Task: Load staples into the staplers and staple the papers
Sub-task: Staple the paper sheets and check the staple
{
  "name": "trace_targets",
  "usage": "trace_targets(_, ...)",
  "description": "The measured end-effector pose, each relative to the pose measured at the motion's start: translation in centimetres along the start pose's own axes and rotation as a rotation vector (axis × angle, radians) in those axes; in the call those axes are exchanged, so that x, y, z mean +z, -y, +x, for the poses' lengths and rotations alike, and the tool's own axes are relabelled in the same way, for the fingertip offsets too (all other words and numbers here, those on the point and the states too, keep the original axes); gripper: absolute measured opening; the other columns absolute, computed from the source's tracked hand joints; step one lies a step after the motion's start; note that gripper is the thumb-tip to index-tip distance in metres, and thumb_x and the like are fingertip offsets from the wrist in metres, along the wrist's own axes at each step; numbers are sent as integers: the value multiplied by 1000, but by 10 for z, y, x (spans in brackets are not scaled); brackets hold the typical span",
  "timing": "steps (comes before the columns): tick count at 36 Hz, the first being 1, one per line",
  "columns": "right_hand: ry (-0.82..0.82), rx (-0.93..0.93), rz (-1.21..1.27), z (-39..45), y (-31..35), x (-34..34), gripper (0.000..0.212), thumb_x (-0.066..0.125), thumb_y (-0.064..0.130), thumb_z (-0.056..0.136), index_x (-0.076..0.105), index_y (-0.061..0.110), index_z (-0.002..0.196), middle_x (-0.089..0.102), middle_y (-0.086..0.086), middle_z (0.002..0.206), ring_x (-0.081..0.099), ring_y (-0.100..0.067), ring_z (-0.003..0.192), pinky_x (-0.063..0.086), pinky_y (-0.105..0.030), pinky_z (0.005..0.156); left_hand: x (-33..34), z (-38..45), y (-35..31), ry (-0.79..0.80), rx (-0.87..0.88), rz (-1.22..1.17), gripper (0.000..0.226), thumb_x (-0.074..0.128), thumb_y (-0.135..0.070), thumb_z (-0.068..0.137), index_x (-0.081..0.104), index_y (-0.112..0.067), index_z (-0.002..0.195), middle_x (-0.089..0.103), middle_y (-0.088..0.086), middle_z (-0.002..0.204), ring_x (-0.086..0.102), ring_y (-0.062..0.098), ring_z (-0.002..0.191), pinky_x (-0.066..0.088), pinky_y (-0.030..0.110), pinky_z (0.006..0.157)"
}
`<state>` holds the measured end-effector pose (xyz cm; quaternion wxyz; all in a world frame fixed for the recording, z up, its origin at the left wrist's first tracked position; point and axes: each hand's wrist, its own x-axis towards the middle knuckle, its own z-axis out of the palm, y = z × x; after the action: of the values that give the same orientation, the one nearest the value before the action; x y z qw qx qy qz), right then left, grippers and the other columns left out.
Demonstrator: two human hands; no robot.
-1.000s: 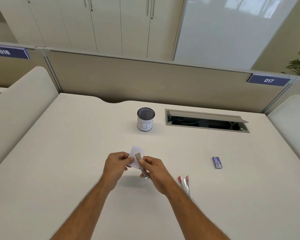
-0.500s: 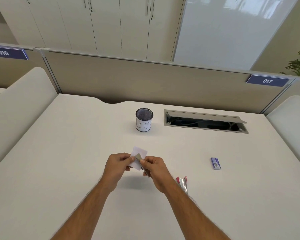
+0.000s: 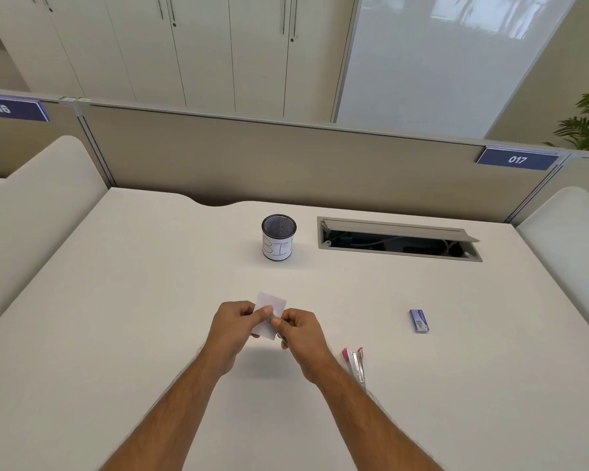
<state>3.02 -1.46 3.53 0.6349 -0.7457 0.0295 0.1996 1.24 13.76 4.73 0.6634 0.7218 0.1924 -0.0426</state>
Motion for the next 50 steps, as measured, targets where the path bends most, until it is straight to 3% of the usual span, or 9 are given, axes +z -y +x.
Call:
trace_targets(7,31,-1,7,-1,4,-4,32,69,34,95,61,10,75,55,-4,68,46,-17,61,42,-23,56,-1,-5,3,51,-37,-176,33,67,-29,97,77,2,90,77,20,92,75,31,89,63,41,82)
trace_targets(13,36,12,82,-4,5,-6,33,68,36,95,61,10,77,47,-7,70,42,-17,64,44,-28,63,-9,-6,2,5,-26,-128,10,67,1,92,74,0,99,73,26,92,72,27,80,62,35,74)
trace_targets(16,19,44,80,-6,5,-4,24,68,30,96,72,13,81,60,-6,72,52,-16,68,50,-33,69,-14,-2,5,-70,-4,-88,11,70,4,89,74,0,98,74,26,93,71,24,75,61,32,71)
trace_targets(18,-62,61,23,-6,3,-2,18,71,32,92,76,15,88,72,-10,81,60,-17,75,51,-35,68,-17,1,7,-131,2,-92,11,70,3,88,73,-1,97,73,25,92,71,24,74,62,34,72)
trace_targets(22,-255,67,-380,-13,2,5,29,72,34,85,68,9,99,69,-5,88,64,-23,81,48,-36,67,-23,3,10,-209,-13,-130,9,71,4,87,74,-2,93,74,11,82,69,23,73,62,39,77)
trace_targets(25,-231,66,-645,-22,0,17,37,64,33,91,53,11,118,68,-8,102,61,-25,80,42,-31,60,-26,5,13,-240,-31,-152,8,73,2,86,74,-3,92,74,14,87,69,21,69,62,41,81)
trace_targets(29,-188,54,-790,-23,-11,38,32,56,26,93,38,15,117,69,-9,94,67,-29,81,51,-36,59,-28,5,13,-273,-27,-168,9,73,1,86,74,-3,95,75,18,93,70,24,71,62,39,80)
trace_targets(35,-183,33,-881,-19,-30,55,27,51,28,97,36,17,117,69,-5,84,70,-25,73,62,-42,63,-33,5,12,-255,-29,-133,10,74,-2,86,75,-5,95,76,17,94,72,24,67,62,46,86)
trace_targets(50,-168,48,-955,-11,-30,55,36,54,28,97,36,16,125,71,-7,94,67,-26,87,50,-34,61,-36,6,10,-232,-32,-96,7,72,0,84,73,-6,89,72,11,85,68,21,62,63,44,82)
